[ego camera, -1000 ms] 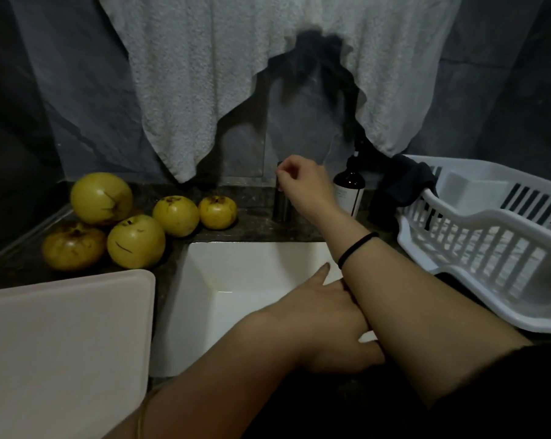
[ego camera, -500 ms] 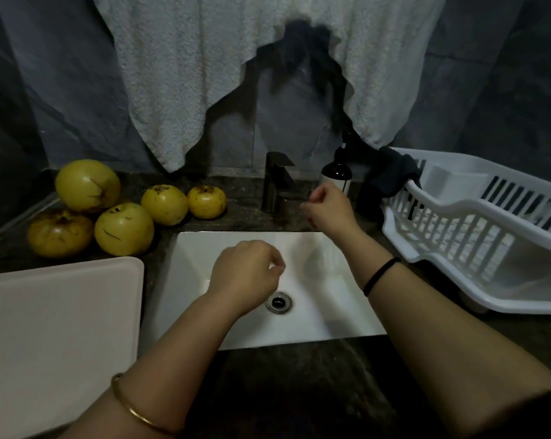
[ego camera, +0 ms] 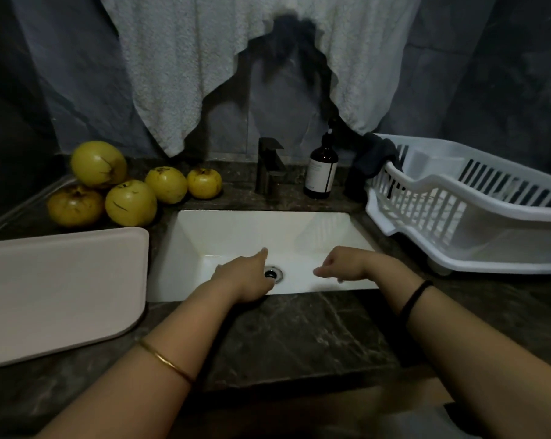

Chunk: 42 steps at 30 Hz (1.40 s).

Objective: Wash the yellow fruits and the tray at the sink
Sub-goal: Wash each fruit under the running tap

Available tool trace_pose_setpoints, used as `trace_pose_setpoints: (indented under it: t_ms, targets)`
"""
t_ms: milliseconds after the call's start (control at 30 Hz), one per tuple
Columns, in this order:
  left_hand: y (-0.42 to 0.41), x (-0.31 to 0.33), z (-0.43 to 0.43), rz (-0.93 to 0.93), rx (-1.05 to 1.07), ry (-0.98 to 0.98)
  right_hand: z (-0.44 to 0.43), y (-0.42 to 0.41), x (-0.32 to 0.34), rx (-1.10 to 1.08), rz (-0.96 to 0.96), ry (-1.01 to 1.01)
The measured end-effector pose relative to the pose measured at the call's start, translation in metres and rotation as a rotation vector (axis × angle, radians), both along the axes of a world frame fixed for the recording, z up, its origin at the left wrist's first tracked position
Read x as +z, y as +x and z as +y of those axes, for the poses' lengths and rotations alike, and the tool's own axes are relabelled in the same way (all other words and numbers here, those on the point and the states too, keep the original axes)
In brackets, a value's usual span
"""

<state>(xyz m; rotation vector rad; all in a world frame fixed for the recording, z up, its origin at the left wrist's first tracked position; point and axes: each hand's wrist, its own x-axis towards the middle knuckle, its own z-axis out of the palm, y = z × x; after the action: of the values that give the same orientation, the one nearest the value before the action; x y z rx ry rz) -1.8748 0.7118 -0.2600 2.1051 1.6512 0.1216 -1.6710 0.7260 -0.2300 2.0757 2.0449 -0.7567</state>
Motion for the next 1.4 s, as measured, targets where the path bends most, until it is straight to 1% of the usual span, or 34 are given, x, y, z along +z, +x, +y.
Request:
trace_pose_setpoints:
  t_ms: [67, 133, 167, 267, 367, 533, 667, 767, 867, 967, 1033, 1100, 1233, 1400]
  targets:
    - [0.001, -0.002, -0.003, 0.055, 0.015, 0.018, -0.01, 0.003, -0.002, 0.013, -0.054, 0.001]
    - [0.001, -0.002, -0.012, 0.073, 0.047, 0.032, -0.021, 0.011, -0.006, 0.006, -0.121, 0.076]
    - [0.0, 0.0, -0.015, 0.093, 0.066, 0.068, -0.025, 0.014, -0.007, -0.007, -0.132, 0.123]
    - [-0.002, 0.006, -0.029, 0.167, 0.13, 0.182, -0.037, 0.025, -0.01, -0.077, -0.061, 0.266]
    - [-0.002, 0.011, -0.039, 0.175, 0.17, 0.204, -0.047, 0.033, -0.012, -0.089, -0.01, 0.381]
    - [0.003, 0.017, -0.051, 0.198, 0.162, 0.197, -0.058, 0.035, -0.016, -0.045, -0.008, 0.421]
    - [0.009, 0.024, -0.051, 0.341, 0.15, 0.262, -0.057, 0.03, -0.016, -0.036, -0.023, 0.48]
    - [0.012, 0.031, -0.045, 0.406, 0.131, 0.182, -0.051, 0.029, -0.011, -0.005, -0.065, 0.464]
    - [0.014, 0.042, -0.03, 0.459, 0.094, 0.042, -0.04, 0.029, -0.003, 0.052, -0.133, 0.376]
    - [0.02, 0.051, -0.003, 0.448, 0.054, -0.246, -0.023, 0.029, 0.004, 0.1, -0.171, 0.258]
    - [0.022, 0.053, 0.014, 0.434, 0.065, -0.431, -0.014, 0.03, 0.006, 0.119, -0.158, 0.166]
    - [0.021, 0.05, 0.031, 0.44, 0.075, -0.557, -0.006, 0.031, 0.009, 0.132, -0.132, 0.076]
    - [0.02, 0.046, 0.045, 0.446, 0.035, -0.697, 0.006, 0.027, 0.013, 0.15, -0.106, -0.091]
    - [0.02, 0.046, 0.046, 0.407, -0.002, -0.774, 0.014, 0.023, 0.017, 0.161, -0.103, -0.198]
